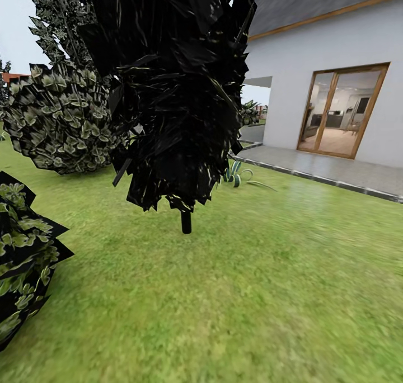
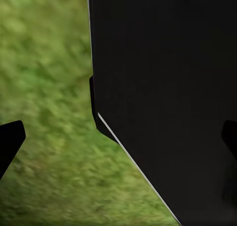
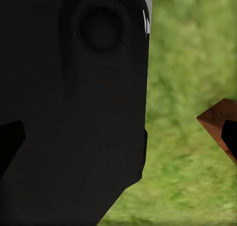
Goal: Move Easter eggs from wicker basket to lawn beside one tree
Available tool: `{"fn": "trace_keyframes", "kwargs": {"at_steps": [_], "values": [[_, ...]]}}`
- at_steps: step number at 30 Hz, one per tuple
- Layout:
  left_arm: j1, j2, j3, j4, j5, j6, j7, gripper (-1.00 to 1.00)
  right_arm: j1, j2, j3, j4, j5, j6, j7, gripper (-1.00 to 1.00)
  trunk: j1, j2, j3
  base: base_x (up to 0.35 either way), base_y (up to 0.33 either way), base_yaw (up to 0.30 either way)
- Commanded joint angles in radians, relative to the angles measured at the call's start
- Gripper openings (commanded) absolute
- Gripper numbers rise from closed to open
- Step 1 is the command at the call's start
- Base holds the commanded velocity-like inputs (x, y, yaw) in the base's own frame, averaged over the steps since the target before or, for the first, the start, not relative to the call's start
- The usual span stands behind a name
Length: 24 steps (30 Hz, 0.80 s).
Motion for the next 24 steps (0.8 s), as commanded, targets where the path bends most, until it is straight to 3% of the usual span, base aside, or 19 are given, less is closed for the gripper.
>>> {"fn": "trace_keyframes", "kwargs": {"at_steps": [1,9,24], "values": [[0.001,0.0,0.0,-0.002,-0.001,0.0,0.0,1.0,-0.001,0.0,0.0,0.002,0.0,0.0,0.0,1.0,0.0,0.0,-0.001,0.0,0.0,0.0],[0.001,0.0,0.0,-0.002,-0.001,0.0,0.0,1.0,-0.001,0.001,-0.002,0.002,-0.006,-0.003,-0.001,1.0,0.0,0.0,-0.001,0.0,0.0,0.048],[0.001,0.0,0.0,-0.002,0.0,0.0,0.0,1.0,-0.001,0.001,-0.001,0.002,-0.003,-0.003,-0.002,1.0,0.0,0.0,-0.001,0.0,0.0,0.254]]}}
